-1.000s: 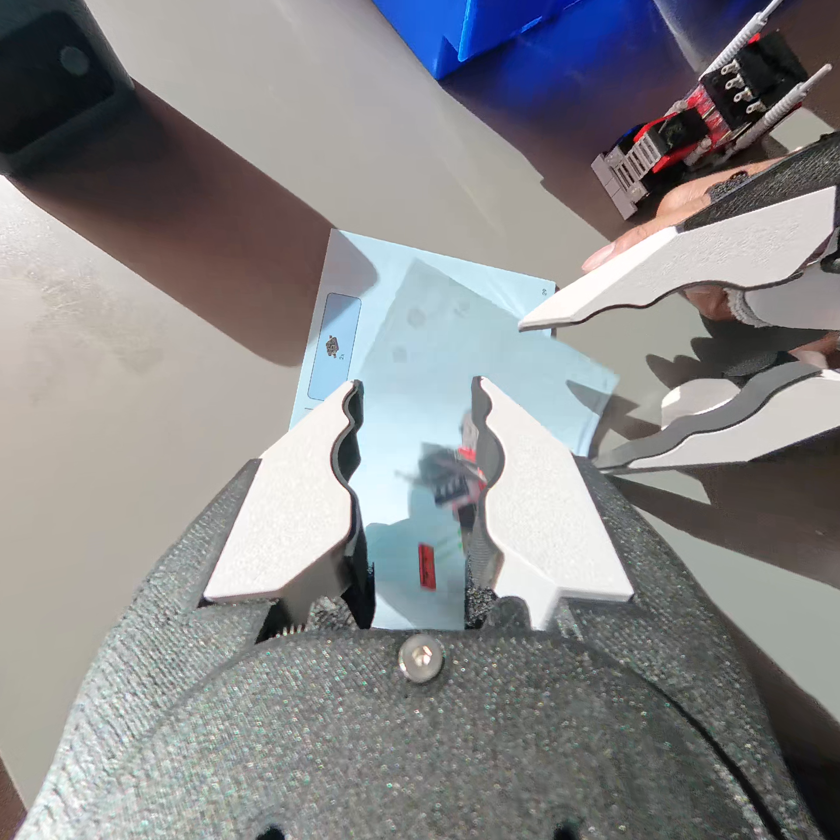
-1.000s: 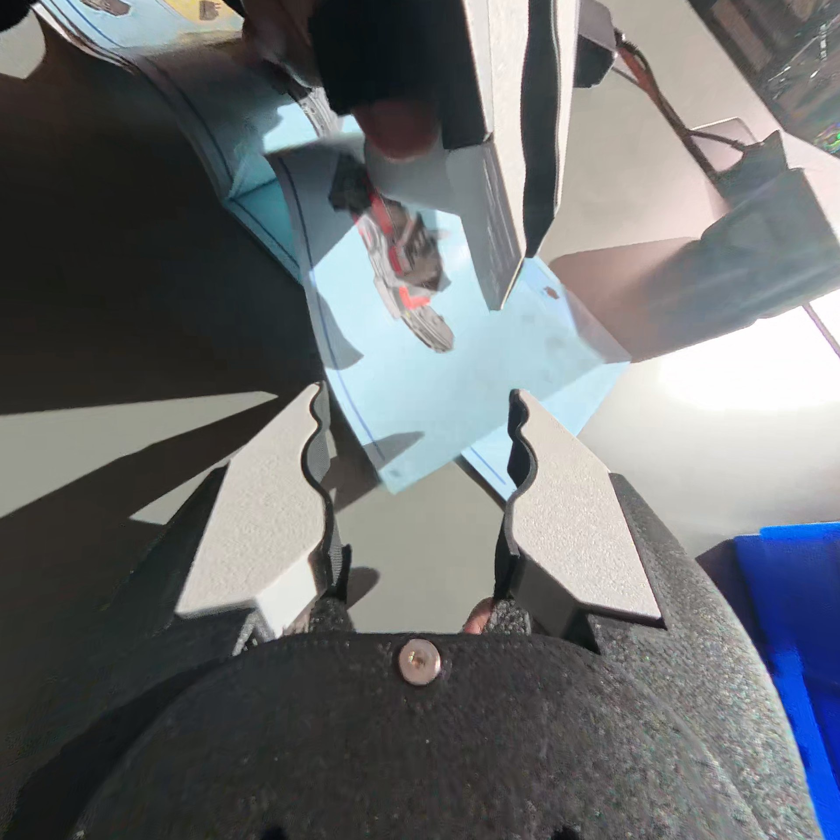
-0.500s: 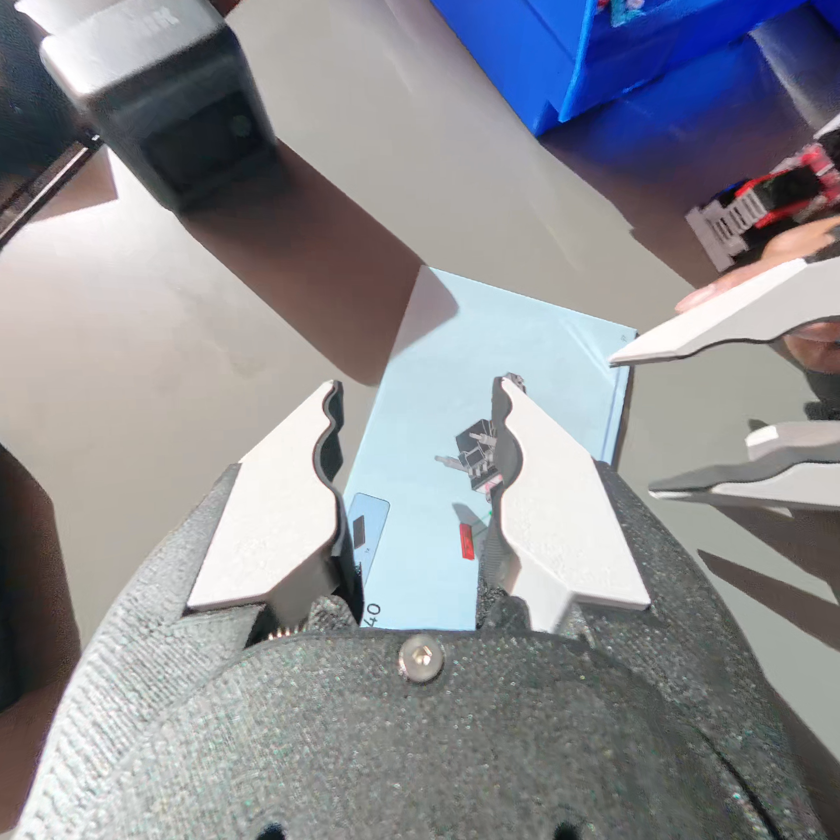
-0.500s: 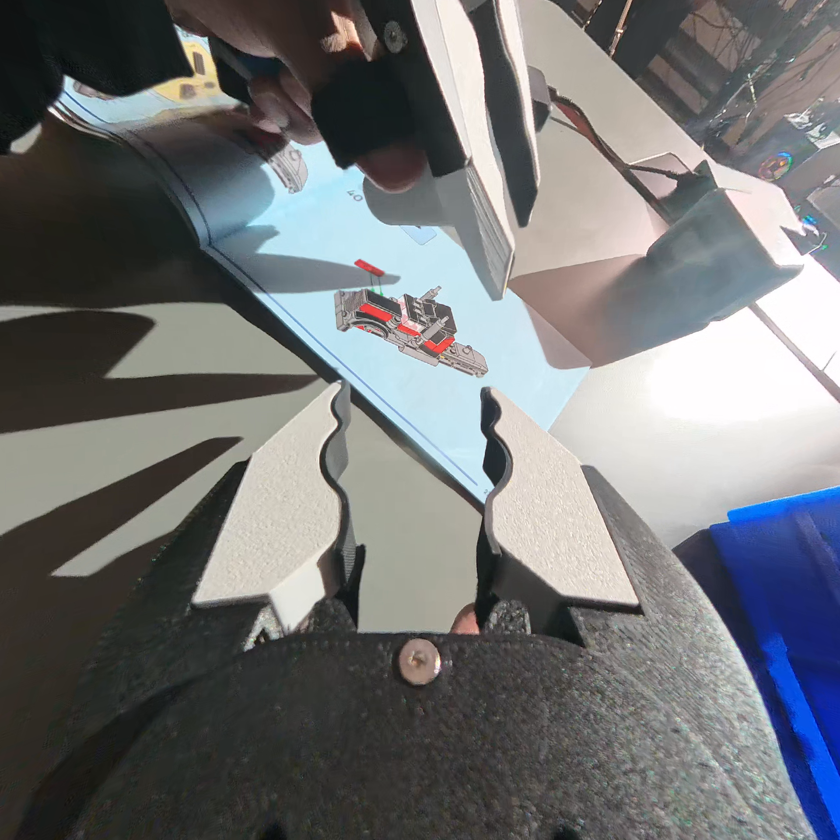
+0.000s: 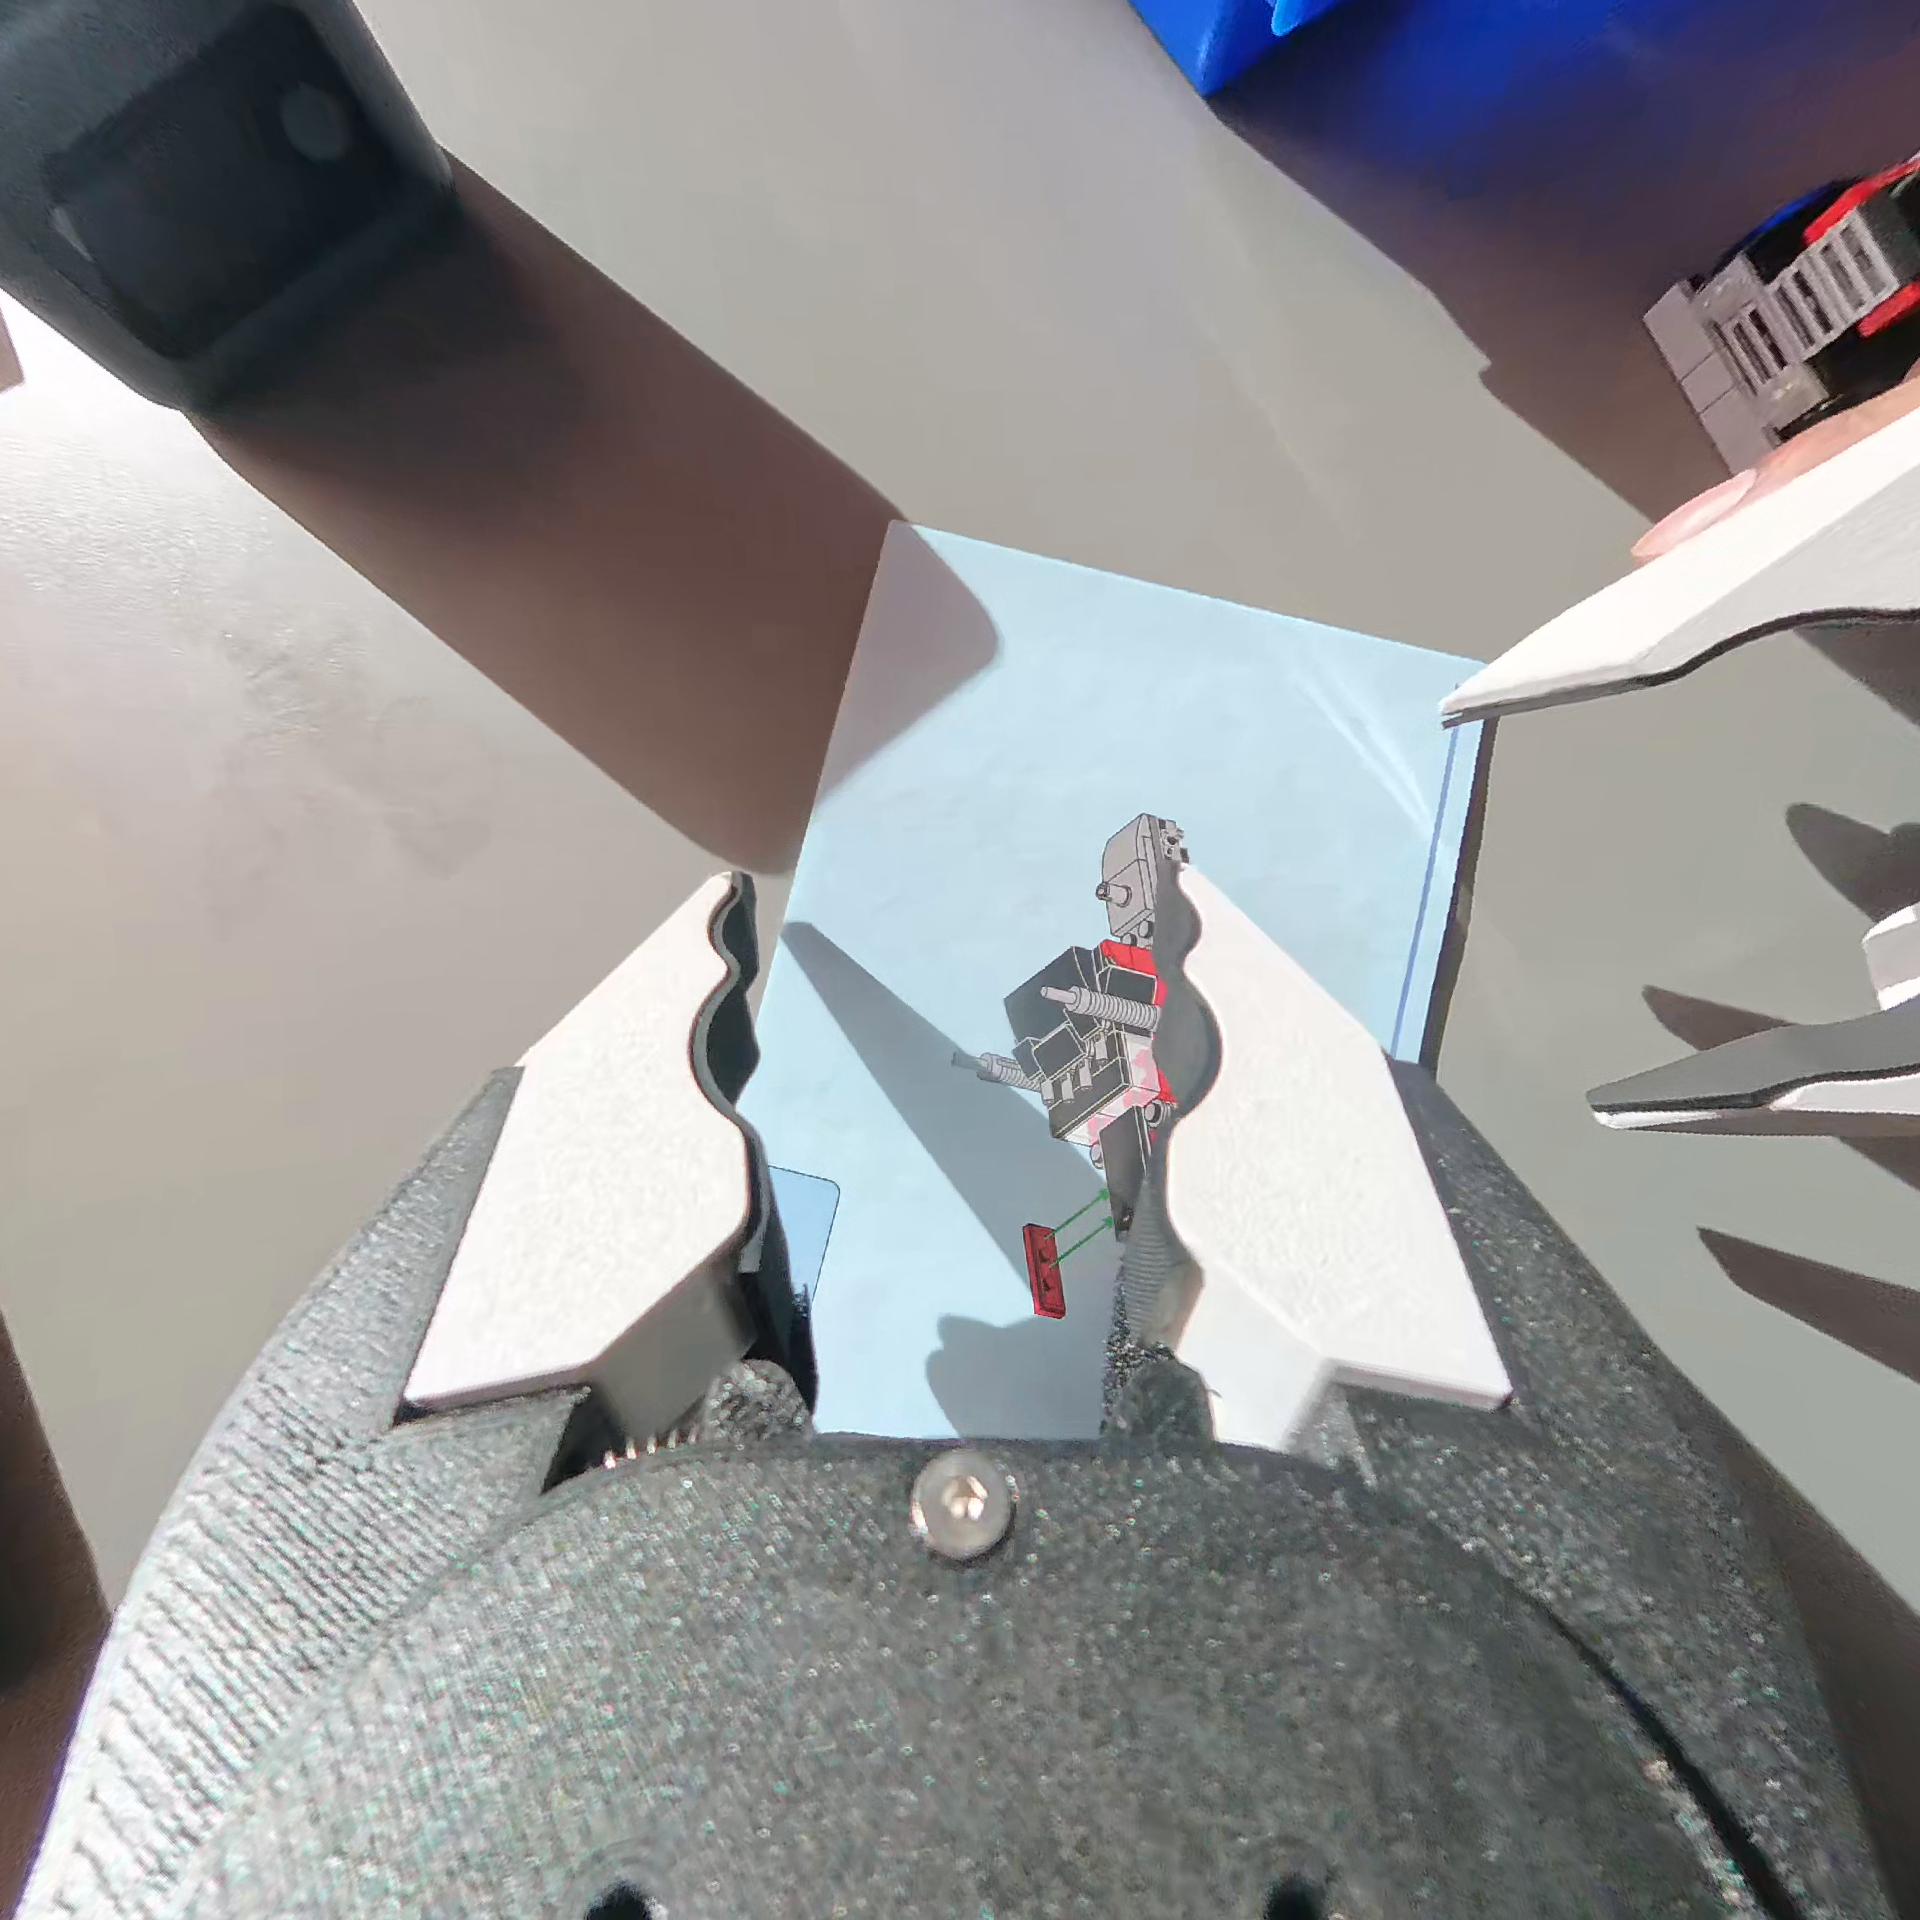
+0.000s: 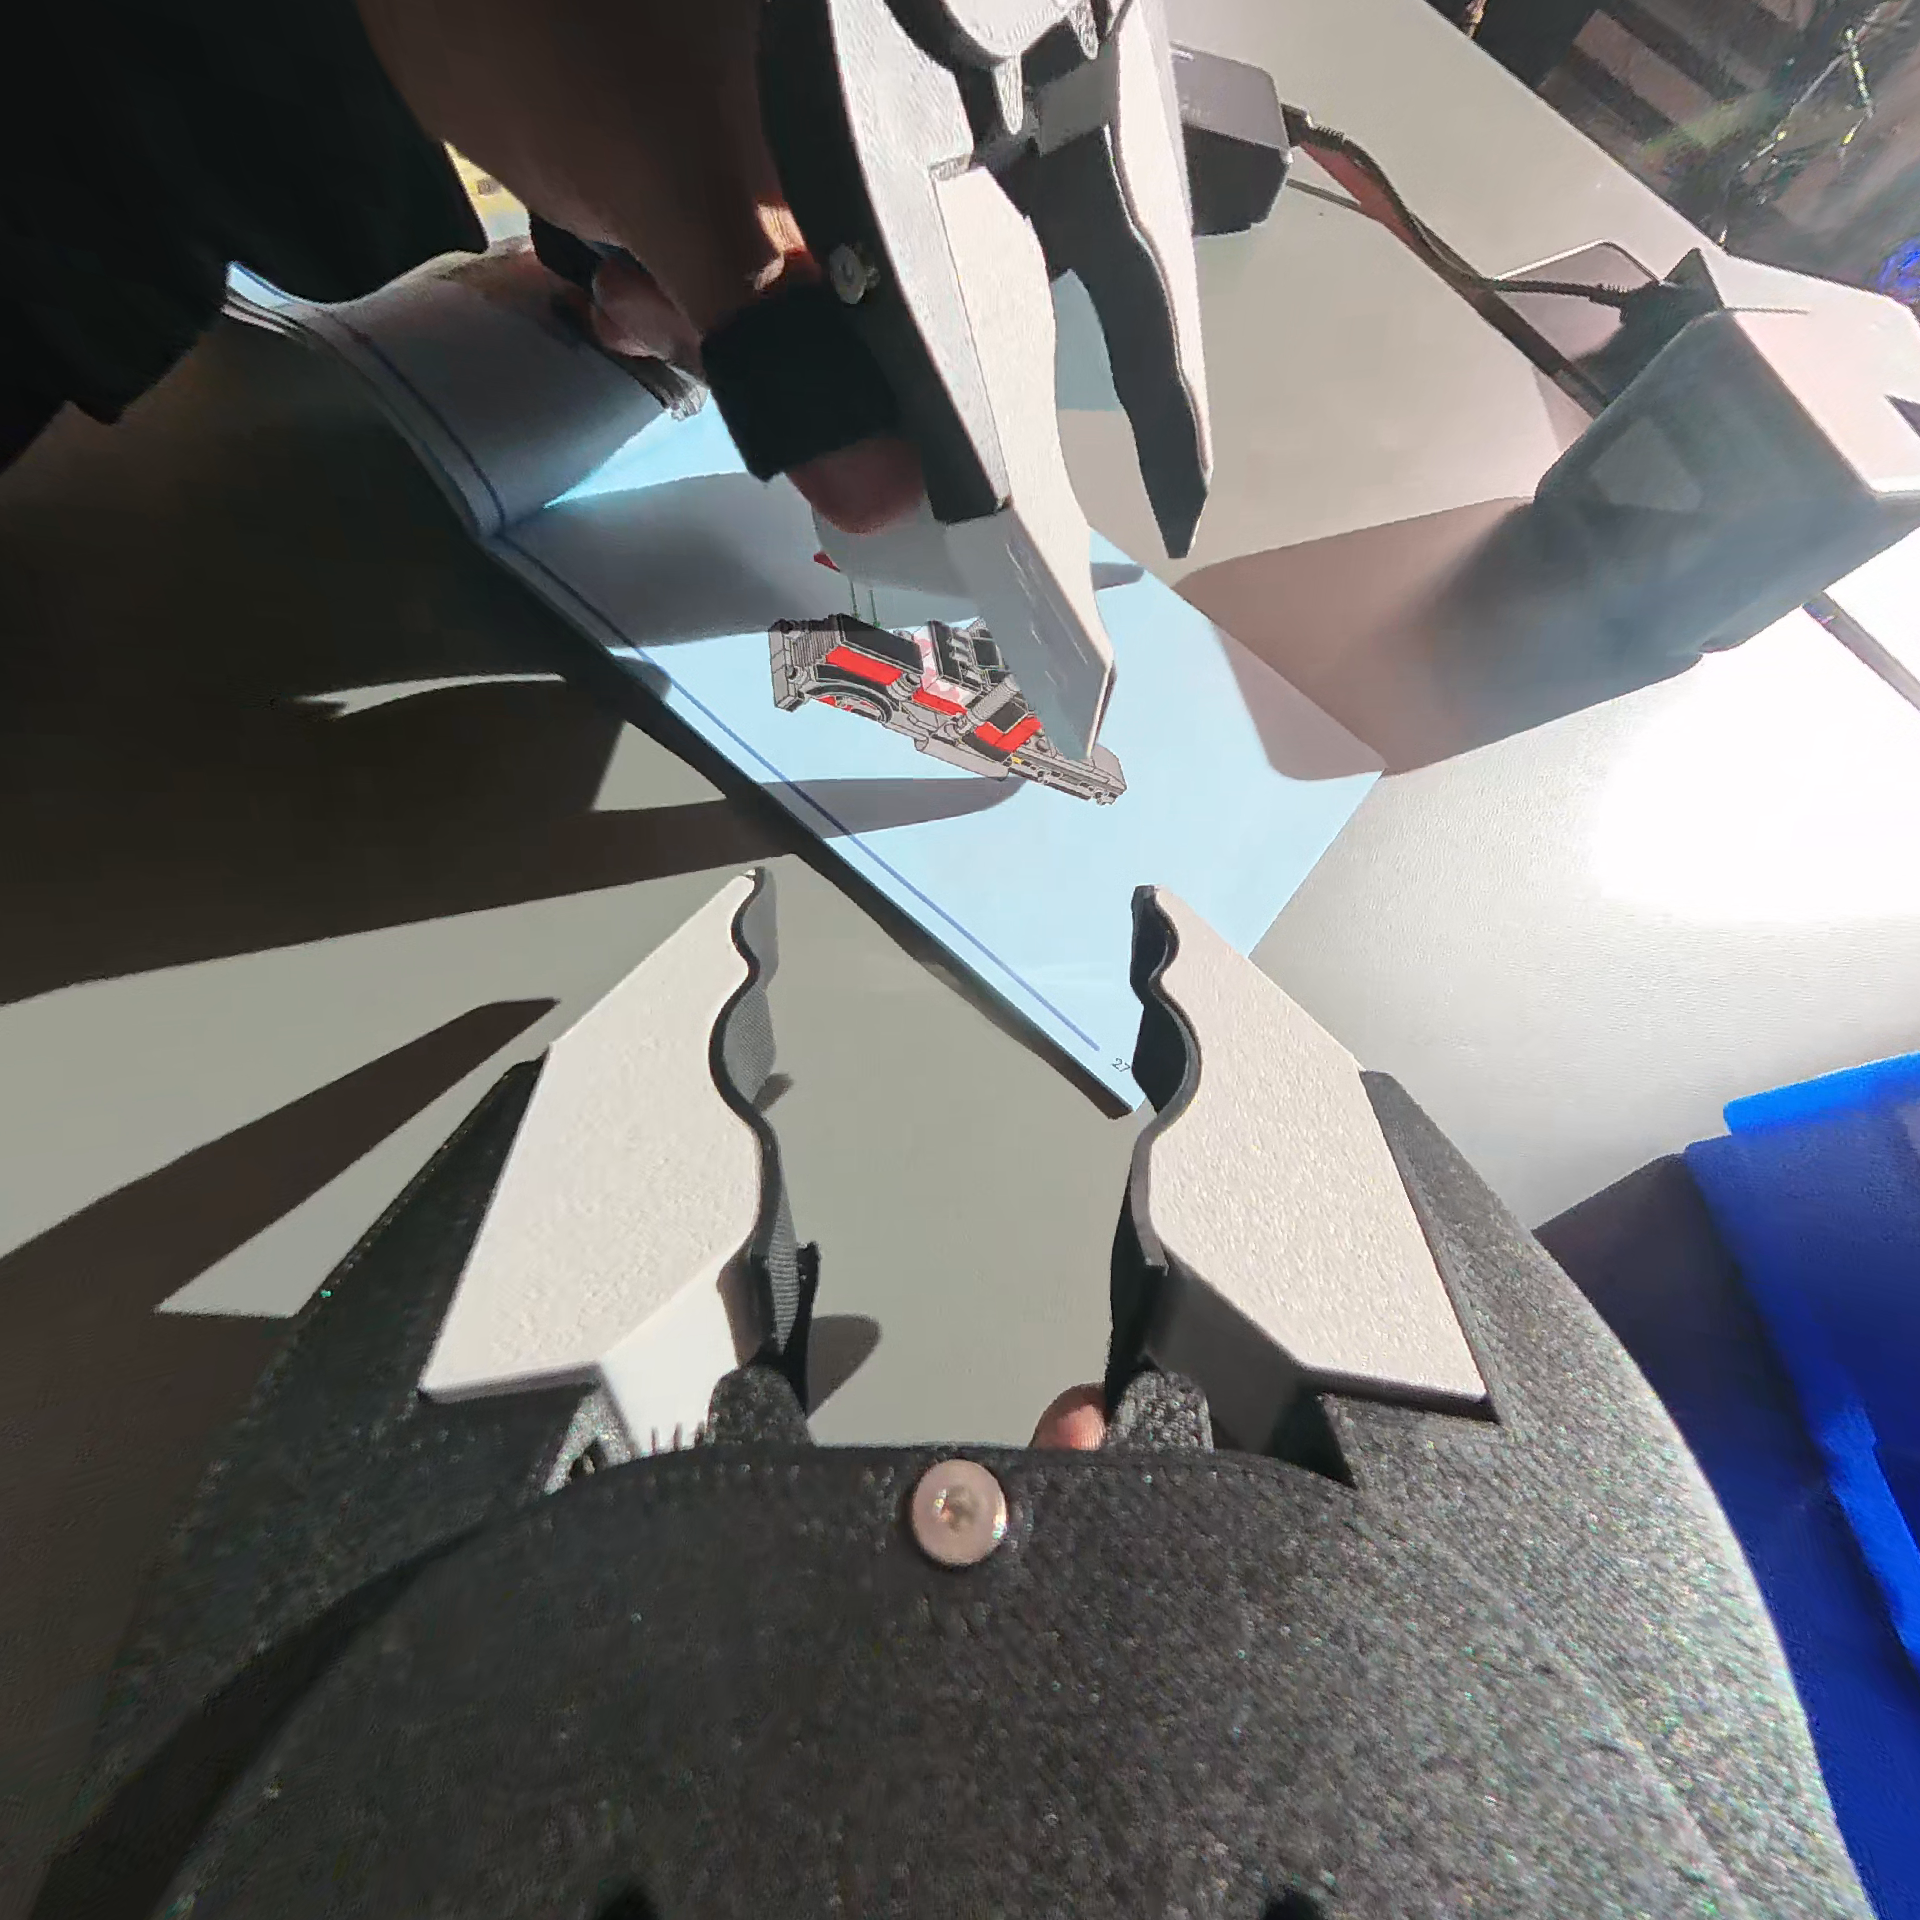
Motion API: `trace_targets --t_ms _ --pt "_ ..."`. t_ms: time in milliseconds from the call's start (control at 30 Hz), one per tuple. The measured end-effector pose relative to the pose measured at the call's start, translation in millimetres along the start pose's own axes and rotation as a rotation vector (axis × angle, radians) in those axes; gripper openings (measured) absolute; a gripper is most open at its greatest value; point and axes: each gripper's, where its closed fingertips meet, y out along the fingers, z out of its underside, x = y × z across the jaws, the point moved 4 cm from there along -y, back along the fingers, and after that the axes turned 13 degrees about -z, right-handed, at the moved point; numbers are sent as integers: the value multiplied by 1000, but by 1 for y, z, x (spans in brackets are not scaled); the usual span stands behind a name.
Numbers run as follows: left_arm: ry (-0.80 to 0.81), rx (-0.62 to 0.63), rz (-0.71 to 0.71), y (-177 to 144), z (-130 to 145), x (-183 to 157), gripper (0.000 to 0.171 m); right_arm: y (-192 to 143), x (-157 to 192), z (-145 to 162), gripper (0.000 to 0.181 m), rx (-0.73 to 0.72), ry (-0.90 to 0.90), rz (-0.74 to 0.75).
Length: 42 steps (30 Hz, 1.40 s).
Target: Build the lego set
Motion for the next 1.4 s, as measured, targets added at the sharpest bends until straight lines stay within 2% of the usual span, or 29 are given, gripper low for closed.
trace_targets --t_ms 533,1033,1267,1400 --pt "42 18 71 -8 8 -9 73 1 1 1 70 4 -3 -12" --pt "32 -4 125 -20 8 -11 68 10 6 7 75 103 -66 -9" --pt "21 -26 139 -25 8 -10 65 8 2 5 80 80 -49 12" --pt "21 -29 153 -26 9 -10 61 3 -7 2 82 20 39 23"
